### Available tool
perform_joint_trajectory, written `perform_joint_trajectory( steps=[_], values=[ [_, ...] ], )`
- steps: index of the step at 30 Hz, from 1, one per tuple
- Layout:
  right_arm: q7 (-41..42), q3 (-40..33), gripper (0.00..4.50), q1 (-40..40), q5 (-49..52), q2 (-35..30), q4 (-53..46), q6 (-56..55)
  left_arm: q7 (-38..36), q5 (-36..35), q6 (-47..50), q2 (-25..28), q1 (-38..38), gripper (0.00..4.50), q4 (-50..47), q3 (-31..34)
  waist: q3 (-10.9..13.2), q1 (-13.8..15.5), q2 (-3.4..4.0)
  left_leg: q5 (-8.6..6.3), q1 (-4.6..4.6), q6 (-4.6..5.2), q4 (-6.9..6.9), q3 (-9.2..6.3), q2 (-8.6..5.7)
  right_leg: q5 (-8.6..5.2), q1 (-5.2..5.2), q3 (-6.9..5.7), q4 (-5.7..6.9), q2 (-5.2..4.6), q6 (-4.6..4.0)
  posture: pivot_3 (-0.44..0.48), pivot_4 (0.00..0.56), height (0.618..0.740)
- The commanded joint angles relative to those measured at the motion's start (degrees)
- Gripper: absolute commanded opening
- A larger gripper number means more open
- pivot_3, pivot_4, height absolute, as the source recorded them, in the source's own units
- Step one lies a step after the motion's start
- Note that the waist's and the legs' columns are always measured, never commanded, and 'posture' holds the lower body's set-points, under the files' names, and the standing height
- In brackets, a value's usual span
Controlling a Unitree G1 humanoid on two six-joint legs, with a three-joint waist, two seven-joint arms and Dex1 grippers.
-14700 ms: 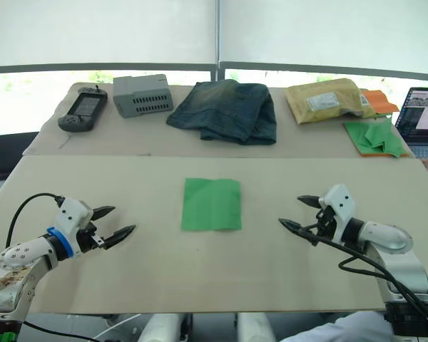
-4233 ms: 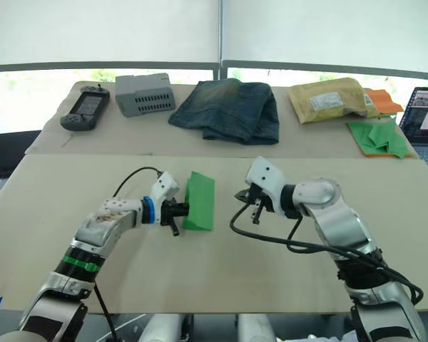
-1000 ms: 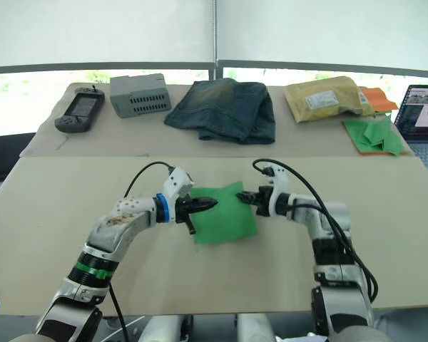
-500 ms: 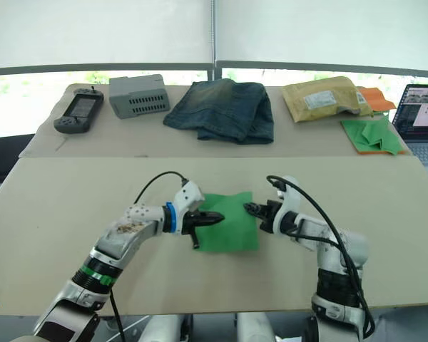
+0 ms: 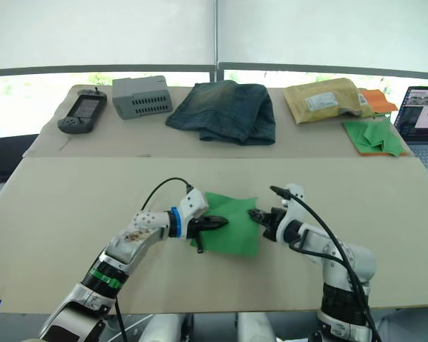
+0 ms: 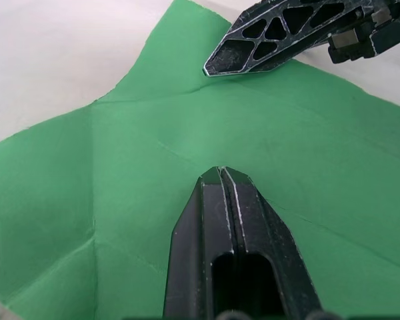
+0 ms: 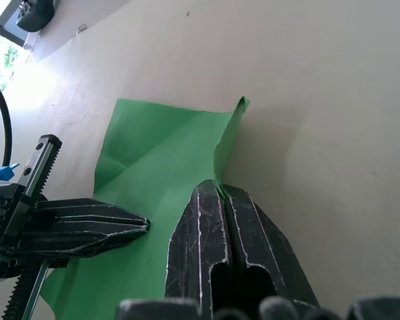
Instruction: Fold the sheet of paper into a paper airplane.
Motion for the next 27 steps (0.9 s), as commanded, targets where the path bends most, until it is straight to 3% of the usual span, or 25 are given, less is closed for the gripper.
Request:
perform_joint_trajectory(
  steps=[1, 2, 17, 22, 27],
  values=[
    [1.9, 2.1, 1.28, 0.5, 0.7, -2.6, -1.8, -2.2, -0.3, 1.2, 0.4, -0.2, 0.9, 0.00, 1.0, -1.3, 0.0, -0.1, 0.00, 0.00, 0.00, 0.00, 0.00, 0.00, 0.00, 0.00, -0.01, 0.00, 0.00, 0.00, 0.00, 0.000, 0.150, 0.728],
    [2.2, 2.6, 1.60, 0.5, 0.5, -3.1, -1.6, -2.8, -0.3, 1.2, 0.5, -0.2, 0.9, 0.00, 1.0, -1.3, 0.0, -0.2, 0.00, 0.00, -0.01, 0.00, 0.00, 0.01, 0.00, 0.00, -0.01, 0.02, 0.00, 0.00, 0.00, 0.000, 0.150, 0.728],
    [6.4, 8.9, 1.60, -3.6, -4.2, -9.9, 5.9, -14.6, -0.2, 1.4, 0.8, -0.2, 1.2, 0.00, 0.6, -1.0, 0.0, -0.2, 0.00, 0.00, 0.00, 0.00, -0.01, 0.03, -0.03, 0.00, -0.01, 0.01, -0.03, 0.04, 0.00, 0.000, 0.150, 0.728],
    [7.7, 9.6, 0.11, -3.2, -3.9, -11.0, 2.9, -15.5, -0.5, 1.7, 0.8, 0.0, 0.7, 0.00, 0.6, -1.1, 0.0, -0.2, 0.00, 0.00, 0.00, 0.00, -0.01, 0.03, -0.03, 0.00, 0.00, 0.01, -0.03, 0.04, 0.01, 0.000, 0.150, 0.728],
    [9.1, 11.6, 0.05, -1.2, -4.3, -11.9, -1.2, -18.5, -0.4, 2.1, 0.4, -0.6, -0.8, 0.00, 1.4, -0.9, 0.0, -0.2, 0.00, 0.00, 0.00, 0.00, -0.01, 0.02, -0.02, 0.00, -0.01, 0.00, -0.03, 0.04, 0.01, 0.000, 0.150, 0.728]
  ],
)
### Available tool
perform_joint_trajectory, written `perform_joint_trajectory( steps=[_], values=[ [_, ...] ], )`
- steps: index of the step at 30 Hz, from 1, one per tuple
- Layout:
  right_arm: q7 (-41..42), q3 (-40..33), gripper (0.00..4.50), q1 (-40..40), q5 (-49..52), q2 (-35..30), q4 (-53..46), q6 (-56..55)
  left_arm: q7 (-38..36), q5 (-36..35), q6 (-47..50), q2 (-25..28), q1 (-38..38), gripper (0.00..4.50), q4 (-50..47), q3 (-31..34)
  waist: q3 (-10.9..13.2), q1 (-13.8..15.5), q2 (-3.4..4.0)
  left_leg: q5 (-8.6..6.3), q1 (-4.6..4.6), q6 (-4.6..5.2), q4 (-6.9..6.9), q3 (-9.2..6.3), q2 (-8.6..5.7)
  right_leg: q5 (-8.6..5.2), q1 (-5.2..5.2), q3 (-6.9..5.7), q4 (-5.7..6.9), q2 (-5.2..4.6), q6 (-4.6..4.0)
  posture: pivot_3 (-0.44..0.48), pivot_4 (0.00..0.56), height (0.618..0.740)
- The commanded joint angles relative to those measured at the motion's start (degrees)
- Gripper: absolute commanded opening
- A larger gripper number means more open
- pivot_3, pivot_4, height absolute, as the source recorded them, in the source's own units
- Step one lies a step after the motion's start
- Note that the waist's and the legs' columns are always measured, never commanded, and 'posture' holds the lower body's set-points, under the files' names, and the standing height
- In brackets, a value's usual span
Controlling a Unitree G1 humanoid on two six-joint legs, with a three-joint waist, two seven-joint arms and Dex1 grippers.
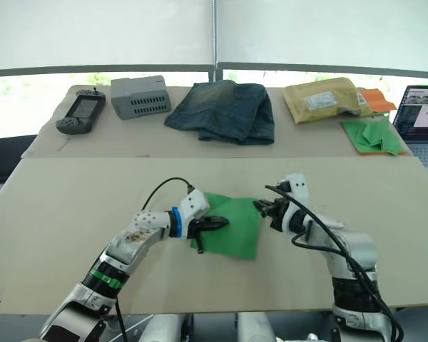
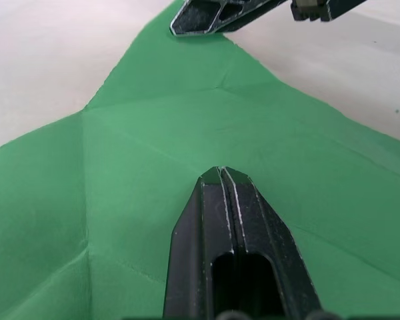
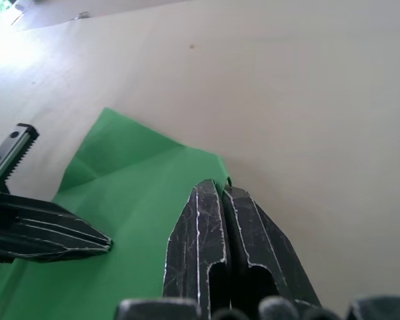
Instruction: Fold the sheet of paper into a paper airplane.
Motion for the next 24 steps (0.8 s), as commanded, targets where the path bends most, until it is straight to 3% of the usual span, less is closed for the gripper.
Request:
perform_joint_trajectory(
  steps=[1, 7, 12, 16, 24],
  values=[
    [0.9, 0.1, 0.05, 0.9, 0.4, -0.4, -4.3, -2.8, 0.1, 1.1, 0.5, -0.6, -0.6, 0.00, 1.5, -0.9, 0.0, 0.1, 0.00, 0.00, 0.00, 0.00, 0.00, 0.00, 0.00, 0.00, 0.00, 0.00, 0.00, 0.00, 0.00, 0.000, 0.150, 0.728],
    [2.3, 5.9, 0.05, 4.5, -2.7, -3.2, -9.0, -5.7, 0.4, 1.7, 0.6, -1.6, -2.1, 0.00, 2.2, -1.1, 0.0, 0.1, 0.00, 0.00, -0.03, 0.00, 0.01, 0.00, -0.01, 0.00, -0.01, 0.00, -0.02, -0.02, 0.01, 0.000, 0.150, 0.728],
    [5.0, 18.7, 0.05, 5.7, -18.2, -11.3, -9.3, -21.0, 0.2, 2.1, 0.5, -1.9, -2.7, 0.00, 2.5, -1.0, 0.0, 0.0, -0.02, 0.00, -0.01, 0.00, 0.01, 0.03, -0.03, -0.02, -0.02, 0.00, -0.04, -0.01, 0.02, 0.000, 0.150, 0.728],
    [4.1, 22.3, 0.05, 6.3, -25.2, -12.3, -8.9, -28.6, 0.0, 2.1, 0.7, -1.9, -2.6, 0.00, 2.3, -1.0, 0.0, 0.0, -0.02, 0.00, -0.01, 0.00, 0.01, 0.03, -0.02, -0.02, -0.03, -0.01, -0.05, 0.00, 0.03, 0.000, 0.150, 0.728],
    [3.5, 24.1, 0.05, 7.7, -31.2, -10.7, -5.5, -32.4, 1.3, 0.5, 2.8, -2.8, -3.2, 0.00, 1.9, 1.3, 0.0, 0.1, -0.03, 0.00, 0.00, 0.00, 0.01, 0.03, -0.02, -0.02, -0.02, 0.00, -0.04, 0.00, 0.02, 0.000, 0.150, 0.728]
  ],
)
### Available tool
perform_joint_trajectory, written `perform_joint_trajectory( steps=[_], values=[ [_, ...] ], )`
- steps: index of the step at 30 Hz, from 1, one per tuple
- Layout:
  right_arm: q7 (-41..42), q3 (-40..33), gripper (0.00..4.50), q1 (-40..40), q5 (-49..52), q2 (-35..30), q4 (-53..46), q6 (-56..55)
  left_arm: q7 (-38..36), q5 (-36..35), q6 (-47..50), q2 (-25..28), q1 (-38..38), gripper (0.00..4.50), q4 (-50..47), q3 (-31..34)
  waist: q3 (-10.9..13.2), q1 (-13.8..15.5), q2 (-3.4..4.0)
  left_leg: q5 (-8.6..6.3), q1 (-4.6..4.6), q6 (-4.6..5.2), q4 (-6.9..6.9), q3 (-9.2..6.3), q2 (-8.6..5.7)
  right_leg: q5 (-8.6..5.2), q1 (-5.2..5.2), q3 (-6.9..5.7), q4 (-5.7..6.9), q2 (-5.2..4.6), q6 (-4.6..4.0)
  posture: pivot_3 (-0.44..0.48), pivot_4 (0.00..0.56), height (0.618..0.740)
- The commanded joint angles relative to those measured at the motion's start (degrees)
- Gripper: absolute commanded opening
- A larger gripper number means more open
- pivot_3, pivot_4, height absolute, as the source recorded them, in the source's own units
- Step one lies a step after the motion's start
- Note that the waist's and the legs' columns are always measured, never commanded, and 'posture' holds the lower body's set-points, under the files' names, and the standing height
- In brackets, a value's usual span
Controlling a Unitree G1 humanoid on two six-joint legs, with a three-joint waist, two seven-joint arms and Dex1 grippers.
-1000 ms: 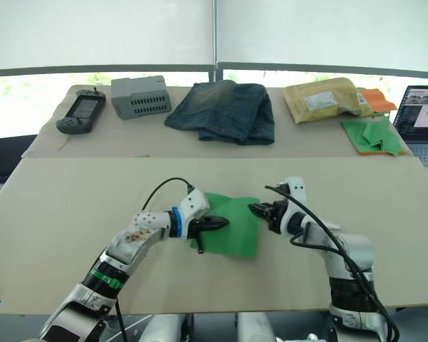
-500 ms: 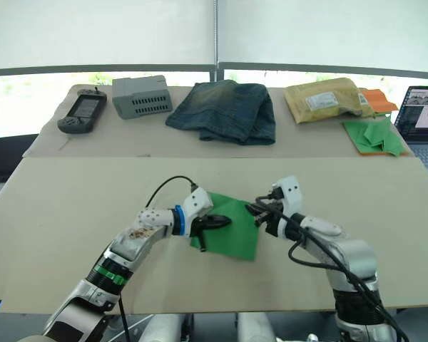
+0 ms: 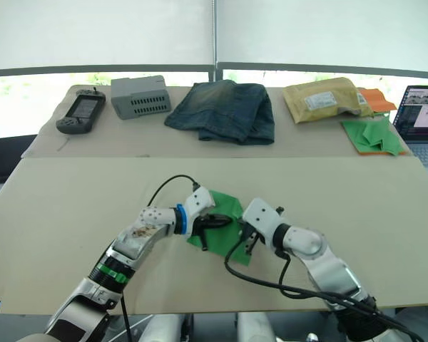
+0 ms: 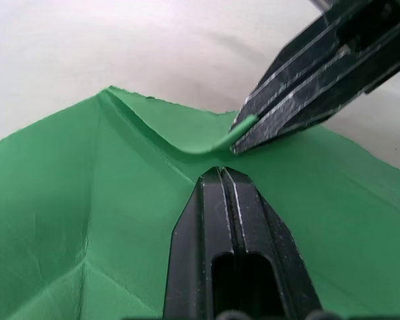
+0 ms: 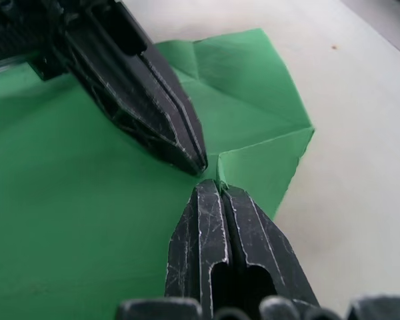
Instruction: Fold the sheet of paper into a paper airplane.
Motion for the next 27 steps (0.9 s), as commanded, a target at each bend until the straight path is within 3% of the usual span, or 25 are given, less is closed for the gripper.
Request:
perform_joint_trajectory(
  steps=[1, 9, 15, 19, 27],
  values=[
    [-0.4, -0.5, 0.05, 0.1, -1.7, 0.8, 1.1, -2.2, 1.7, -1.1, 2.1, -1.2, -1.5, 0.00, 0.1, 2.1, 0.0, 0.0, 0.00, 0.00, 0.00, 0.00, 0.00, 0.00, 0.00, 0.00, 0.00, 0.00, 0.00, 0.00, 0.00, 0.000, 0.150, 0.728],
    [-0.1, -0.1, 0.05, -0.1, -3.7, 2.6, 3.2, -2.7, 2.1, -4.3, 4.9, -5.6, -7.8, 0.00, 2.5, 5.7, 0.0, -0.1, -0.04, 0.00, 0.00, 0.00, 0.05, -0.01, 0.00, 0.01, 0.02, -0.01, 0.02, 0.02, 0.00, 0.000, 0.150, 0.728],
    [-0.4, -0.4, 0.05, -0.2, -4.8, 2.9, 3.3, -2.8, 1.1, -1.6, 3.4, -5.5, -8.1, 0.00, 5.0, 2.2, 0.0, -0.2, -0.04, 0.00, 0.03, 0.00, 0.04, -0.01, 0.00, 0.01, 0.02, 0.00, 0.04, 0.03, 0.00, 0.000, 0.150, 0.728],
    [0.0, -1.3, 0.05, 0.0, -4.1, 3.5, 2.6, -2.4, 1.6, 5.1, -1.7, -3.7, -8.9, 0.00, 8.4, -3.2, 0.0, -0.1, -0.04, 0.00, 0.02, 0.00, 0.05, 0.00, -0.01, 0.01, 0.02, 0.00, 0.04, 0.03, 0.00, 0.000, 0.150, 0.728],
    [2.0, -1.4, 0.05, 0.5, -4.8, 1.9, 1.2, -3.8, 2.6, 7.7, -4.4, -6.2, -10.0, 0.00, 13.2, -4.3, 0.0, 0.2, -0.04, 0.00, 0.02, 0.00, 0.05, 0.00, -0.02, 0.01, 0.04, 0.00, 0.03, 0.02, 0.00, 0.000, 0.150, 0.728]
  ],
)
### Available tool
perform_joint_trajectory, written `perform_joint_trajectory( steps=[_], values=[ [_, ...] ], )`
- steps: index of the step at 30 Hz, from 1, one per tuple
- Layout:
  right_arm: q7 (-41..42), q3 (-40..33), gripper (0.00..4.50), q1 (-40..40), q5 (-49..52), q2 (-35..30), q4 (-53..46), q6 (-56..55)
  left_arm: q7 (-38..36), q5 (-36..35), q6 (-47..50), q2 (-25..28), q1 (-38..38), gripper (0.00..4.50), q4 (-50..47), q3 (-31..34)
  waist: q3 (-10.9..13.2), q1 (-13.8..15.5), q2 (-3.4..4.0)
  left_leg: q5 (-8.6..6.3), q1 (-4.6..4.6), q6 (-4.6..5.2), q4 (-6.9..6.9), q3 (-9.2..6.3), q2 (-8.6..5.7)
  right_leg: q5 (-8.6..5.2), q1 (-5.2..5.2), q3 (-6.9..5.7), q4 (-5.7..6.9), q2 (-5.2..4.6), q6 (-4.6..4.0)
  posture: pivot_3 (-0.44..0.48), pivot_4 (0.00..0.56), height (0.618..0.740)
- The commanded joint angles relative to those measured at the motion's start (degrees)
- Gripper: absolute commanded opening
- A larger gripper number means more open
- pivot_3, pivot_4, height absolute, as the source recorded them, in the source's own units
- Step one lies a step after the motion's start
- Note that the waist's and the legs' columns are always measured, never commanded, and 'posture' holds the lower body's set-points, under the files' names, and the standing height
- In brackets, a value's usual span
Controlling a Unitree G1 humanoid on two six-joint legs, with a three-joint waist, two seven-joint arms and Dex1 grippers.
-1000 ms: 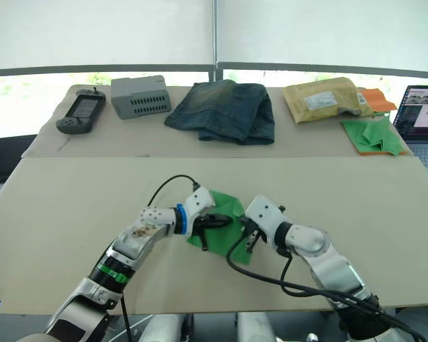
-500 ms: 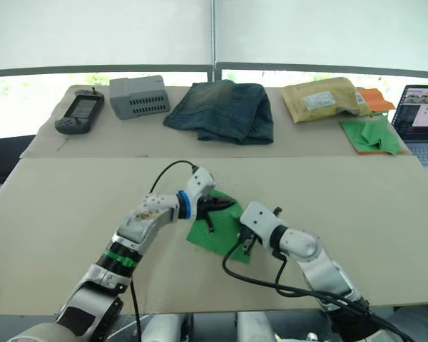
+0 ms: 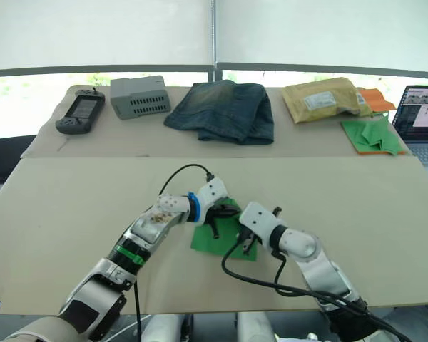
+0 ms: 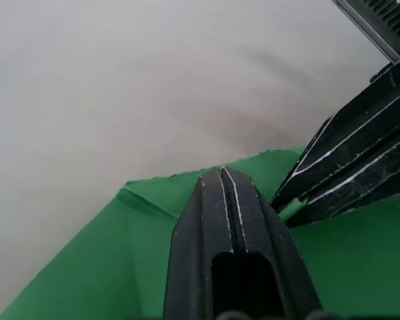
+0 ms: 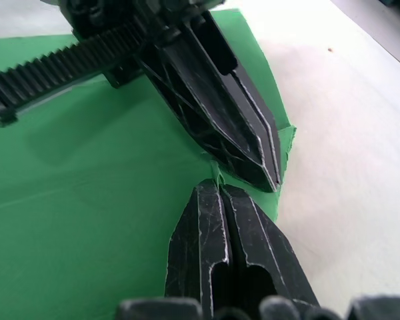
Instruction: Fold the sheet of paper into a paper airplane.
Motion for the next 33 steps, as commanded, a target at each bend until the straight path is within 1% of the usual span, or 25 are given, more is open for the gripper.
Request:
perform_joint_trajectory(
  steps=[1, 5, 6, 7, 10, 12, 14, 15, 16, 21, 22, 23, 25, 27, 31, 33],
  values=[
    [1.1, -0.8, 0.05, 0.1, -1.0, -1.2, -1.7, -0.5, 0.2, 1.6, -0.7, -1.0, -0.1, 0.00, 1.8, -1.3, 0.0, 0.2, 0.00, 0.00, 0.00, 0.00, 0.00, 0.00, 0.00, 0.00, 0.00, 0.00, 0.00, 0.00, 0.00, 0.000, 0.150, 0.728],
    [4.5, -3.0, 0.05, 0.6, 3.1, -2.2, -4.3, 1.9, 0.0, 1.8, -1.0, -1.3, 0.6, 0.00, 2.0, -1.4, 0.0, 0.7, 0.00, 0.00, -0.01, 0.00, 0.00, 0.00, -0.01, 0.00, -0.01, 0.00, 0.00, 0.00, 0.00, 0.000, 0.150, 0.728],
    [5.7, -3.7, 0.63, 0.8, 3.8, -3.0, -5.3, 2.5, -0.1, 1.7, -0.9, -1.3, 0.9, 0.00, 1.9, -1.4, 0.0, 0.9, 0.00, 0.00, -0.01, 0.00, 0.00, 0.00, -0.01, 0.00, -0.01, 0.00, 0.00, 0.00, 0.00, 0.000, 0.150, 0.728],
    [6.6, -4.5, 0.85, 0.8, 4.5, -3.7, -6.2, 3.1, -0.2, 1.6, -0.9, -1.1, 1.1, 0.00, 1.7, -1.4, 0.0, 0.9, 0.00, 0.00, -0.02, 0.00, 0.00, 0.00, -0.01, 0.00, -0.02, 0.00, -0.01, 0.00, 0.00, 0.000, 0.150, 0.728],
    [7.7, -8.2, 1.95, 0.6, 7.1, -5.4, -8.2, 6.9, -0.2, 1.6, -0.9, -0.8, 1.4, 0.00, 1.4, -1.2, 0.0, 1.1, 0.00, 0.00, -0.02, 0.00, 0.01, 0.00, -0.01, 0.00, -0.01, 0.00, -0.01, 0.00, 0.00, 0.000, 0.150, 0.728],
    [8.0, -10.6, 2.59, 0.4, 9.7, -5.3, -8.8, 10.1, -0.1, 1.7, -0.9, -0.7, 1.6, 0.00, 1.3, -1.1, 0.0, 1.1, 0.00, 0.00, 0.00, 0.00, 0.02, 0.00, 0.00, 0.00, 0.01, 0.00, 0.00, 0.00, 0.00, 0.000, 0.150, 0.728],
    [6.3, -14.7, 2.59, -0.7, 13.9, -2.4, -8.0, 13.4, 0.0, 1.5, -0.7, -0.4, 1.9, 0.00, 0.8, -0.8, 0.0, 1.0, 0.00, 0.00, 0.01, 0.00, 0.01, -0.01, 0.01, 0.00, 0.02, -0.01, 0.01, 0.02, 0.00, 0.000, 0.150, 0.728],
    [6.0, -15.5, 2.59, -1.2, 14.7, -1.8, -7.5, 14.0, 0.0, 1.6, -0.7, -0.3, 2.0, 0.00, 0.6, -0.7, 0.0, 1.0, 0.00, 0.00, 0.01, 0.00, 0.01, -0.01, 0.02, 0.00, 0.01, 0.00, 0.02, 0.03, -0.01, 0.000, 0.150, 0.728],
    [5.5, -15.6, 2.37, -1.7, 14.5, -1.4, -6.7, 14.2, 0.1, 1.5, -0.7, -0.2, 2.2, 0.00, 0.4, -0.6, 0.0, 0.9, 0.00, 0.00, 0.01, 0.00, 0.00, -0.01, 0.03, 0.00, 0.00, 0.00, 0.03, 0.03, -0.01, 0.000, 0.150, 0.728],
    [4.6, -13.2, 0.68, -2.9, 14.3, 0.7, -2.4, 14.4, 0.9, 1.5, 0.2, 0.1, 2.7, 0.00, -0.2, -0.1, 0.0, 1.0, 0.00, 0.00, 0.01, 0.00, 0.01, 0.00, 0.01, 0.00, 0.01, 0.00, 0.02, 0.02, -0.01, 0.000, 0.150, 0.728],
    [4.7, -12.5, 0.27, -3.1, 14.2, 1.0, -1.6, 14.6, 0.9, 1.4, 0.3, 0.1, 2.8, 0.00, -0.3, 0.0, 0.0, 1.0, 0.00, 0.00, 0.00, 0.00, 0.01, 0.00, 0.02, 0.00, 0.01, 0.00, 0.02, 0.03, -0.01, 0.000, 0.150, 0.728],
    [4.3, -11.7, 0.04, -3.2, 13.7, 1.3, -0.4, 14.6, 1.0, 1.5, 0.4, 0.2, 2.9, 0.00, -0.5, 0.0, 0.0, 1.0, 0.01, 0.00, 0.00, 0.00, 0.01, 0.00, 0.01, 0.00, 0.00, 0.01, 0.02, 0.02, -0.01, 0.000, 0.150, 0.728],
    [3.1, -12.2, 0.04, -3.3, 14.9, 4.0, 1.6, 14.9, 1.0, 1.4, 0.8, 0.2, 3.0, 0.00, -1.0, 0.1, 0.0, 0.9, 0.01, 0.00, 0.01, 0.00, 0.01, 0.01, 0.01, 0.00, 0.00, 0.02, 0.03, 0.02, -0.01, 0.000, 0.150, 0.728],
    [2.5, -11.7, 0.04, -2.7, 14.3, 5.0, 3.4, 14.2, 1.1, 1.5, 1.0, 0.3, 3.1, 0.00, -1.3, 0.2, 0.0, 0.9, 0.02, 0.00, 0.01, 0.00, 0.01, 0.01, 0.02, 0.01, 0.00, 0.01, 0.05, 0.03, -0.01, 0.000, 0.150, 0.728],
    [2.8, -11.0, 0.04, 0.0, 13.6, 4.5, 3.2, 13.6, 1.0, 1.5, 1.1, 0.5, 3.1, 0.00, -1.3, 0.2, 0.0, 0.9, 0.03, 0.00, 0.04, 0.00, 0.02, 0.00, 0.01, 0.00, 0.02, 0.01, 0.06, 0.02, -0.01, 0.000, 0.150, 0.728],
    [2.7, -12.0, 0.04, 2.4, 14.0, 3.9, 2.5, 13.6, 0.8, 1.5, 1.2, 0.5, 3.1, 0.00, -1.4, 0.1, 0.0, 1.0, 0.03, 0.00, 0.05, 0.00, 0.01, 0.01, 0.01, 0.00, 0.04, 0.01, 0.06, 0.02, -0.01, 0.000, 0.150, 0.728]
  ],
)
